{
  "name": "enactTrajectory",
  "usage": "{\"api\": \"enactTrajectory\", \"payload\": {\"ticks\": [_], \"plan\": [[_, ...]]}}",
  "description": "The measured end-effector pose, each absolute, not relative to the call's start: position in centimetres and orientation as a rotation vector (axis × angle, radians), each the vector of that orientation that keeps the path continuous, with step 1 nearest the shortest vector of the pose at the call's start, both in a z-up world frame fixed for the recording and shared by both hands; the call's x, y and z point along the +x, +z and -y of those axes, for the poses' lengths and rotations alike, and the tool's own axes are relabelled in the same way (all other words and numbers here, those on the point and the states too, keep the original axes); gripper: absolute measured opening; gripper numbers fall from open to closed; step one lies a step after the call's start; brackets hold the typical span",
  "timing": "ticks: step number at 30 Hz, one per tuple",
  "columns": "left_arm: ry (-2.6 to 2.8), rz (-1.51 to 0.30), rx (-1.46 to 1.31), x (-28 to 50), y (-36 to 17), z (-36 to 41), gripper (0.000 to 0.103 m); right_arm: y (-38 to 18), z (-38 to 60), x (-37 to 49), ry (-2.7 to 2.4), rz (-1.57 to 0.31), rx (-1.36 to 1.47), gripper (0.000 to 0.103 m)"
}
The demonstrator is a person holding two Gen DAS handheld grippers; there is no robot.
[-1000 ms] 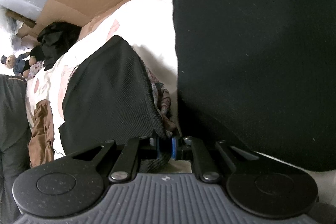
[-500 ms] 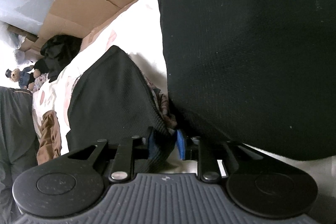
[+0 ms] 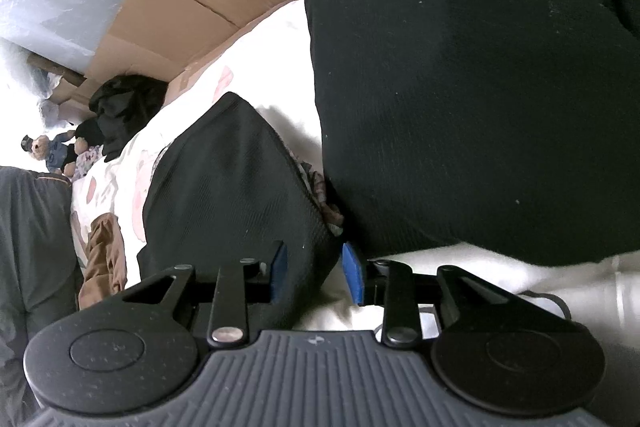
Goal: Fold clothes
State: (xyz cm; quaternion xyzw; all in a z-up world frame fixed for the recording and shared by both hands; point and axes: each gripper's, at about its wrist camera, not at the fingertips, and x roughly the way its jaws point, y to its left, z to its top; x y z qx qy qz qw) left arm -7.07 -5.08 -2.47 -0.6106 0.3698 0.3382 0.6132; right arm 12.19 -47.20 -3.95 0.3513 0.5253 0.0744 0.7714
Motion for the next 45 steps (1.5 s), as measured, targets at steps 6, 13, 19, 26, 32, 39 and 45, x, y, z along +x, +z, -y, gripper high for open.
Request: {"api": "enactTrajectory", "payload": {"ticks": [6, 13, 19, 26, 32, 39, 45], "plan": [[0.747, -0.838, -1.311, -6.7, -0.6, 5.4, 0.045, -3.5, 47.5, 11.2, 0.160, -1.108, 0.772, 0.037], [0.662, -0.789, -1.236, -5.7, 2.1, 5.3, 0.046, -3.2, 47.5, 10.5, 0.166, -1.101, 0.771, 0.038], [0.527, -0.907, -1.130, -2.5, 3.1, 5.2, 0.048, -2.6, 47.8, 9.6, 0.150, -1.059, 0.770, 0.038], [0.350, -0.936, -0.832, 1.3, 5.6, 5.0, 0.048, -2.3, 47.8, 9.1, 0.144, -1.041, 0.757, 0.038], [0.192, -0.969, -0.649, 4.2, 6.6, 4.5, 0.048, -1.9, 47.6, 9.0, 0.152, -1.016, 0.745, 0.038], [0.020, -1.005, -0.452, 7.3, 8.8, 5.0, 0.048, -1.6, 47.4, 9.0, 0.155, -0.999, 0.730, 0.038], [-0.057, -1.016, -0.391, 10.3, 11.8, 4.5, 0.048, -1.3, 47.0, 9.2, 0.157, -0.987, 0.732, 0.038]]}}
